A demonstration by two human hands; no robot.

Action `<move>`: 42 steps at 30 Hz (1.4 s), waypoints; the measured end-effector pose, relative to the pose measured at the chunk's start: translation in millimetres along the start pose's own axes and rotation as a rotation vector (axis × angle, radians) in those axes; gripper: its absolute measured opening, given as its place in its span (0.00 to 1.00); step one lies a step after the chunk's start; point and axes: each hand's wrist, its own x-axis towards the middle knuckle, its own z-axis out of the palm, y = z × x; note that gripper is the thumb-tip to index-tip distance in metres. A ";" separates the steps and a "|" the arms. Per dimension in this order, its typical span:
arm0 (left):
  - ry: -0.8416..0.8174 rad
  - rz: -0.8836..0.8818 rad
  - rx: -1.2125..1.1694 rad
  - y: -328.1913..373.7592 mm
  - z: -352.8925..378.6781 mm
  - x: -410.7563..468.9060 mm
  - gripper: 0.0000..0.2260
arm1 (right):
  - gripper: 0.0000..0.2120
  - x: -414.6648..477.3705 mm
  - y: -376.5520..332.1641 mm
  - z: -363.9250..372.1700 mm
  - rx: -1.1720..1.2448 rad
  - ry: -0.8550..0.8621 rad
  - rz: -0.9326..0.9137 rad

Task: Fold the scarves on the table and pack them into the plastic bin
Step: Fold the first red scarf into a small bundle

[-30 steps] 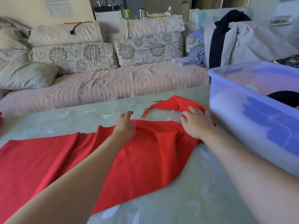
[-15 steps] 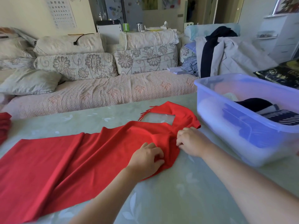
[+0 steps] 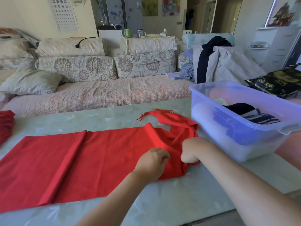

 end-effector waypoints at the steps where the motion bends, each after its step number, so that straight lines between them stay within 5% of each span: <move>1: 0.061 -0.034 0.101 -3.7 0.2 -1.3 0.10 | 0.19 1.2 -4.6 -1.2 0.028 0.119 -0.038; 4: -0.185 -0.166 0.221 -14.0 1.9 -12.4 0.26 | 0.10 8.7 -20.6 7.8 0.245 0.412 -0.206; 7: -0.415 -0.137 0.192 -16.7 3.1 -21.1 0.32 | 0.18 29.1 -27.2 23.9 0.456 0.381 -0.261; 12: -0.128 -0.070 0.202 -32.7 -5.5 -5.4 0.21 | 0.19 70.8 -9.1 39.0 0.504 0.364 -0.166; 17: 0.090 -0.138 0.164 -48.2 -9.0 27.6 0.13 | 0.19 102.7 2.9 39.5 0.187 0.407 -0.017; 22: 0.026 -0.210 0.190 -59.1 -2.0 56.4 0.19 | 0.13 127.2 1.4 30.6 0.123 0.462 0.126; 27: -0.291 -0.293 0.228 -66.9 16.3 69.9 0.29 | 0.08 137.5 10.9 19.6 0.147 0.614 0.401; 30: -0.326 -0.298 0.330 -65.8 24.5 72.3 0.29 | 0.07 144.0 25.3 19.6 0.185 0.752 0.455; 33: -0.313 -0.303 0.330 -65.1 26.3 74.0 0.29 | 0.08 140.4 22.5 18.5 0.138 0.831 0.349; 38: -0.214 -0.273 0.301 -60.8 24.5 67.2 0.28 | 0.11 134.2 -3.2 32.7 0.240 0.736 -0.232; 42: 0.016 -0.168 0.276 -50.6 23.2 52.5 0.20 | 0.26 119.3 0.1 58.1 0.304 0.443 -0.094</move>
